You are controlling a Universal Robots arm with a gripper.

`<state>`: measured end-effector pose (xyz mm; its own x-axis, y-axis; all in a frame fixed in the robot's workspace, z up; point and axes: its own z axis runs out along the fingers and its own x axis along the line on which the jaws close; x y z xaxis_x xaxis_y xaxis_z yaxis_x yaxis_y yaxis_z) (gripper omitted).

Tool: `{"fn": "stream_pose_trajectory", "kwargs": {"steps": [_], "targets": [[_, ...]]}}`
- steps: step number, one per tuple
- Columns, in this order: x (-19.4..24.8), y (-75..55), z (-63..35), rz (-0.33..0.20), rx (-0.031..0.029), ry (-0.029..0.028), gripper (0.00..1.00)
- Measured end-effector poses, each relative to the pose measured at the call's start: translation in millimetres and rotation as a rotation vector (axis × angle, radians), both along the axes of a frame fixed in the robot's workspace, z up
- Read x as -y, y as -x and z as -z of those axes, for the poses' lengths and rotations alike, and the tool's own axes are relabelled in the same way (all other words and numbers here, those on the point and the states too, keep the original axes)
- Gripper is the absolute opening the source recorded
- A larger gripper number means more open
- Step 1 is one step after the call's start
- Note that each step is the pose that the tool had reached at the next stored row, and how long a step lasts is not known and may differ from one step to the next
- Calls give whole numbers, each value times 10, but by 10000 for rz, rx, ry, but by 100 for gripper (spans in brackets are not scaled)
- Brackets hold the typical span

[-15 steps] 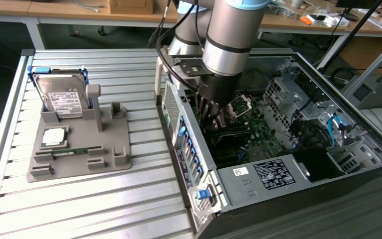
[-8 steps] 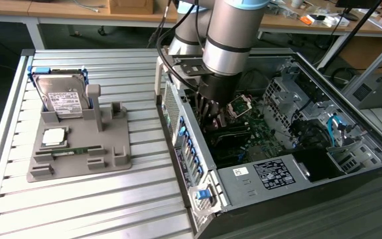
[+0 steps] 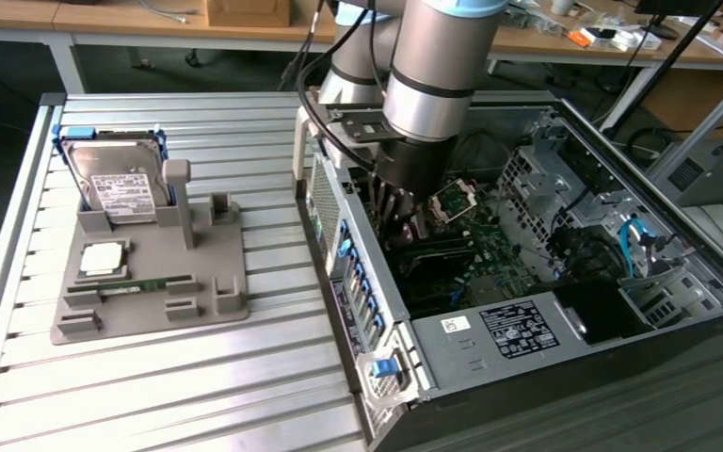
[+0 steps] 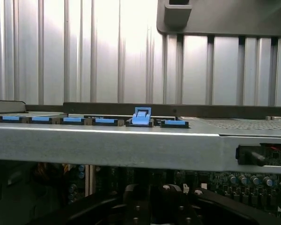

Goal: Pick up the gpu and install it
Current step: 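Press down on the gpu until it lock into place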

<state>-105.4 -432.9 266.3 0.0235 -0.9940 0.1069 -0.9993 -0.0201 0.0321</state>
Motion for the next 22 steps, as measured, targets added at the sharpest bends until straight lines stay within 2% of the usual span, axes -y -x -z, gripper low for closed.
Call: {"fn": "stream_pose_trajectory", "kwargs": {"steps": [1, 3, 22], "targets": [[-2, -1, 3, 0, -2, 4, 11], [23, 26, -85, 3, 2, -6, 11], [27, 28, -89, 0, -1, 3, 11]]}}
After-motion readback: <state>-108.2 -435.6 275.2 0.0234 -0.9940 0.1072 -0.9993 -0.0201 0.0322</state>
